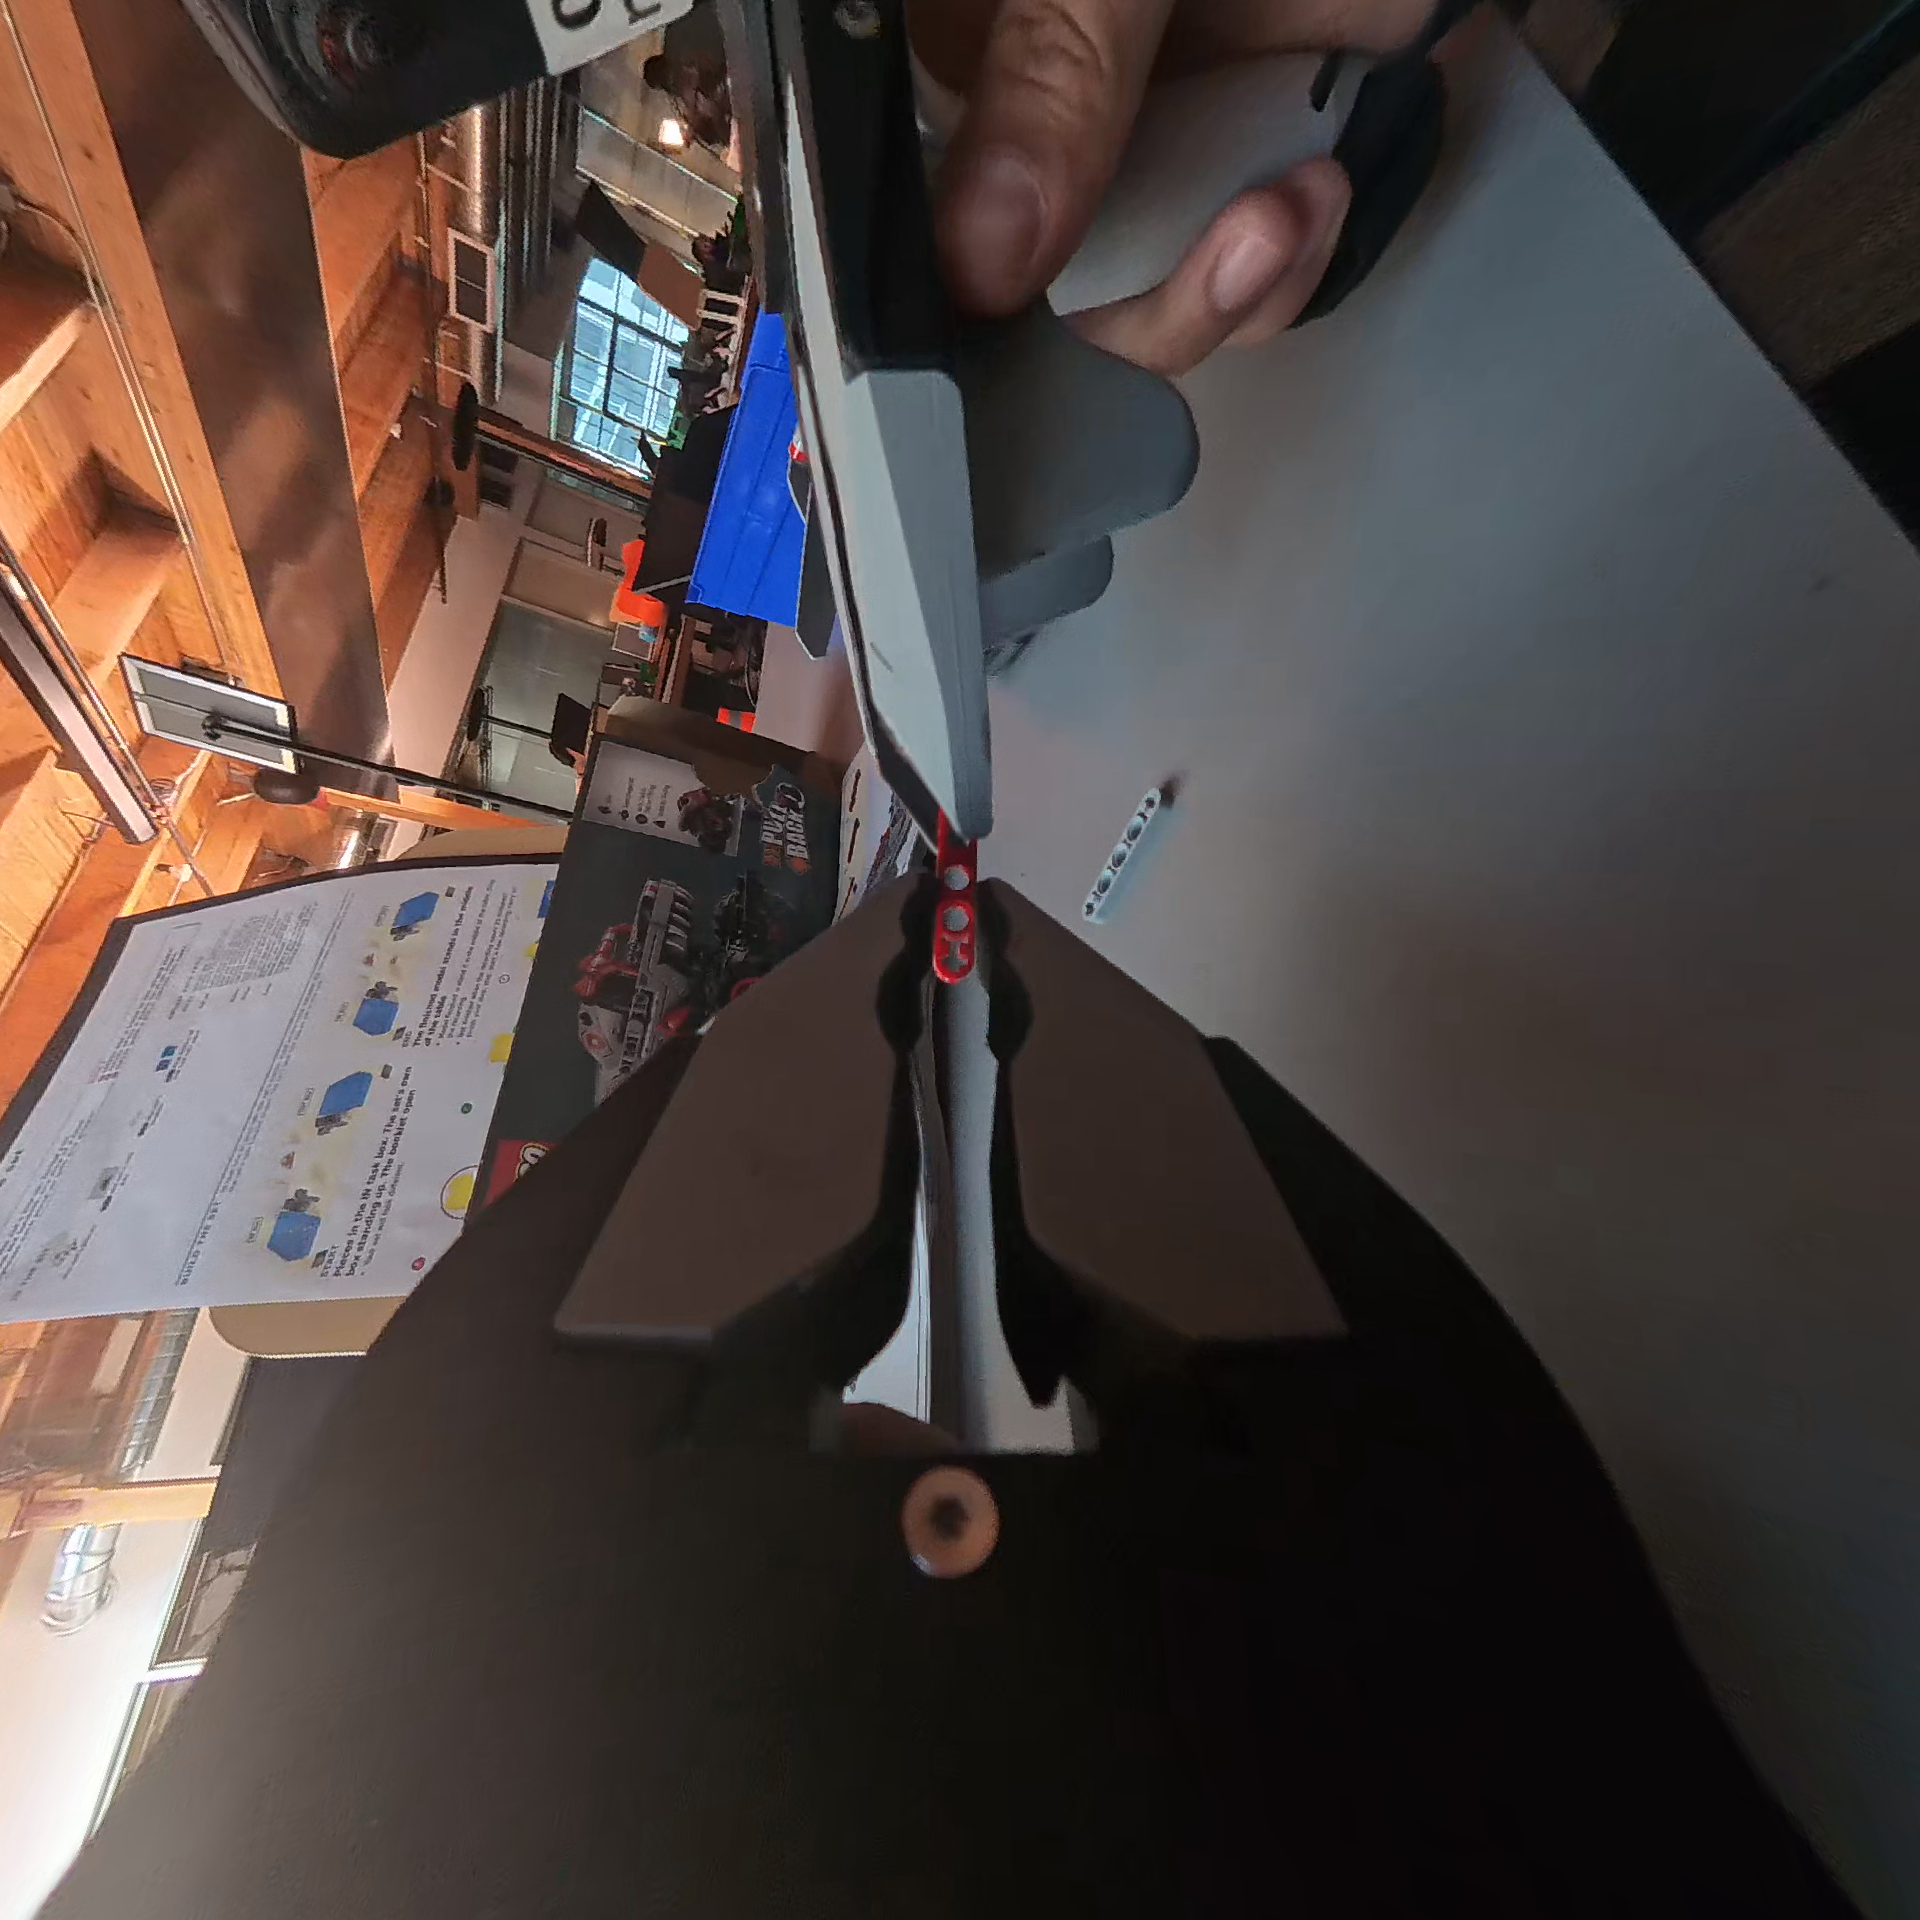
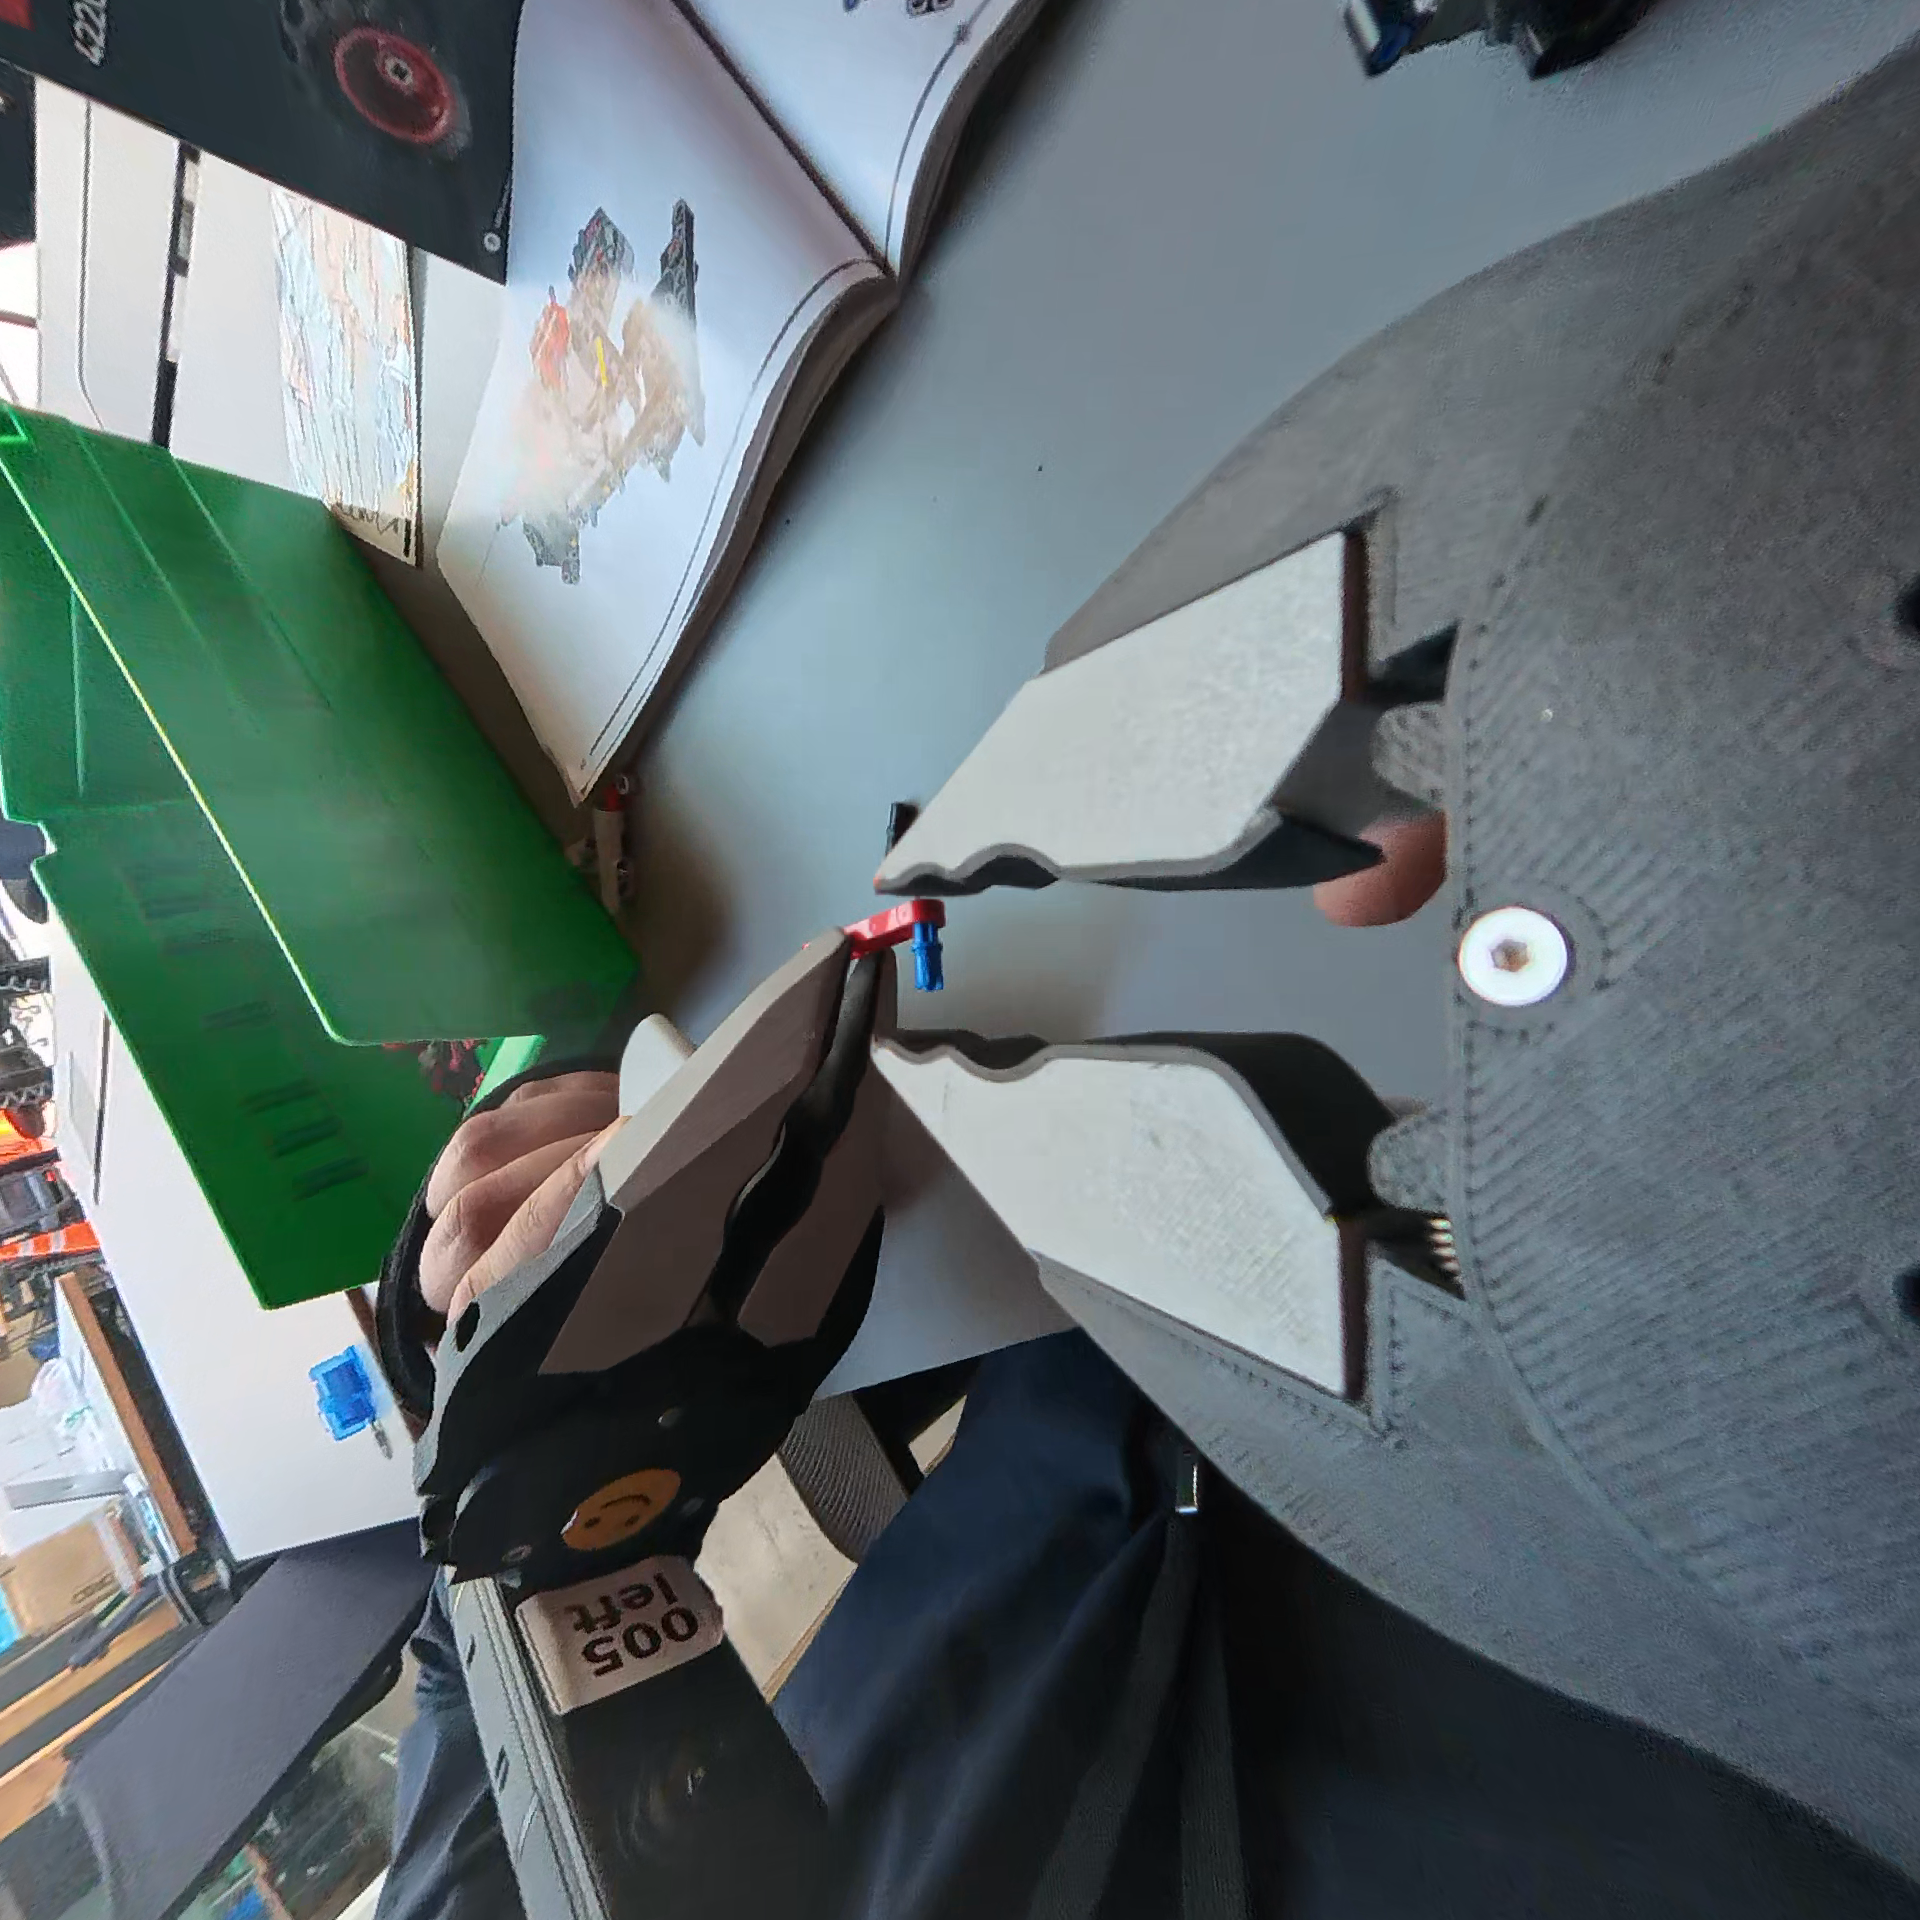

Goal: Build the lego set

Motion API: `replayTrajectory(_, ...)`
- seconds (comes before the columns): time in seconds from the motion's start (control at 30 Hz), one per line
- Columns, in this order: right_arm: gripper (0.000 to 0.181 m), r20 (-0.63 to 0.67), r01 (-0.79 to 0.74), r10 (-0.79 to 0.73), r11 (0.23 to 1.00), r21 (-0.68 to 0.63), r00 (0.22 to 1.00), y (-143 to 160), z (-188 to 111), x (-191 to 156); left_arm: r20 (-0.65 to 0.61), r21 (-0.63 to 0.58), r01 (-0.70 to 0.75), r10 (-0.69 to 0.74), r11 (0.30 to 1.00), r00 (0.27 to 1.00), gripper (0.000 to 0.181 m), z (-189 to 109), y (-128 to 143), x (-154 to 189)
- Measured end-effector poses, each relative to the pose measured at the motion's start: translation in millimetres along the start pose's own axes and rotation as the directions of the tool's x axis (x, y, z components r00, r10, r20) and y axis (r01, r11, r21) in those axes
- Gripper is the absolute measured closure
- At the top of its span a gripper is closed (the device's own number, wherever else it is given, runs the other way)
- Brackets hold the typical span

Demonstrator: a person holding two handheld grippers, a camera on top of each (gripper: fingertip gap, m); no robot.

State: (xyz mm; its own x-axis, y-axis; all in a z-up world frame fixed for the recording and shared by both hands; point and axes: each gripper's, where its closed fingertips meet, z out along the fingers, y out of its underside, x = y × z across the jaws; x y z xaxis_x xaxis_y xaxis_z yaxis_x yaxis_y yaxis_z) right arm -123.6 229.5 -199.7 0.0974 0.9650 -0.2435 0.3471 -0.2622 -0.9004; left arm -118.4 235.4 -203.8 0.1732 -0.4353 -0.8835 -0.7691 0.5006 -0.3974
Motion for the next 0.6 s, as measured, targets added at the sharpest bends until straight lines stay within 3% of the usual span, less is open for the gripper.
replayTrajectory(0.07, 0.166, -0.014, 0.018, -0.018, 1.000, -0.006, 1.000, 0.2, 2.8, 1.1, -0.001, 0.005, 0.008, -0.008, 1.000, 1.000, 0.178, -0.3, -0.7, -0.5)
replayTrajectory(0.3, 0.167, -0.032, 0.040, -0.039, 0.999, 0.011, 0.999, -3.5, 5.0, 5.2, -0.008, -0.004, 0.060, -0.060, 0.998, 0.998, 0.178, 1.4, 3.2, -2.6)
replayTrajectory(0.6, 0.167, -0.045, 0.075, -0.076, 0.997, -0.011, 0.996, 2.1, 9.7, 14.4, -0.117, -0.035, 0.275, -0.277, 0.961, 0.954, 0.177, 8.4, 11.6, 4.7)
